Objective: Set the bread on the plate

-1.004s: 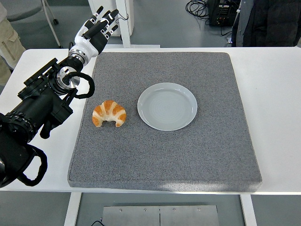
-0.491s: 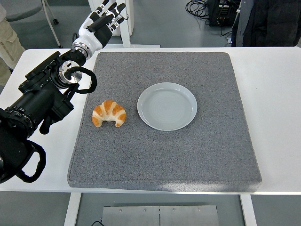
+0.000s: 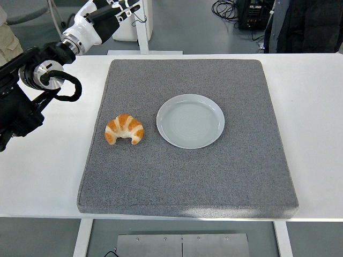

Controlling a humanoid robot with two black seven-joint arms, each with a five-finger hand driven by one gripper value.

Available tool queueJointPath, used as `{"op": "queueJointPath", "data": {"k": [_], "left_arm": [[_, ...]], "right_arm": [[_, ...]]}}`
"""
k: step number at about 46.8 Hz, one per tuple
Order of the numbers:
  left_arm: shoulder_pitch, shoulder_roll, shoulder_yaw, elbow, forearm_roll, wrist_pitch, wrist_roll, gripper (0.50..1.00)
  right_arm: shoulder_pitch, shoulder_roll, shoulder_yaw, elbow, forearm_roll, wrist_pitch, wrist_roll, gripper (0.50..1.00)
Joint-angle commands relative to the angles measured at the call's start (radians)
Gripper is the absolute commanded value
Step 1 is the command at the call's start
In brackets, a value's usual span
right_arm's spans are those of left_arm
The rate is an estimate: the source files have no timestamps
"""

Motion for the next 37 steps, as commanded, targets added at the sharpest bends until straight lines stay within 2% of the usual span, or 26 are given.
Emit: {"op": "queueJointPath", "data": {"k": [1,6,12,15,20,37], "left_arm": [[-0.002,0.038,0.003,-0.049,0.027,0.008,0.003,1.0],[0.004,0.087,0.004,-0.124,0.092,0.017,0.004,1.0],[0.03,0.164,0.011,-0.267,0.227,0.022,0.003,1.0],[0.038,0.19,0.009,-0.324,0.28,0.045,0.003,1.0],[0.039,0.205,0.012,-0.373,0.313,0.108,0.003,1.0],[0.064,0.337,0.018,-0.539,0.638,0.115,0.006,1.0]], "right_arm": [[0.002,0.0,0.0,0.0,0.0,0.0,0.0,1.0],[0.0,0.0,0.0,-0.001,0.0,0.0,0.0,1.0],[0.0,0.0,0.0,0.0,0.0,0.0,0.0,1.0],[0.0,0.0,0.0,-0.001,0.0,0.0,0.0,1.0],[0.0,0.0,0.0,-0.001,0.0,0.0,0.0,1.0],[0.0,0.0,0.0,0.0,0.0,0.0,0.0,1.0]]}}
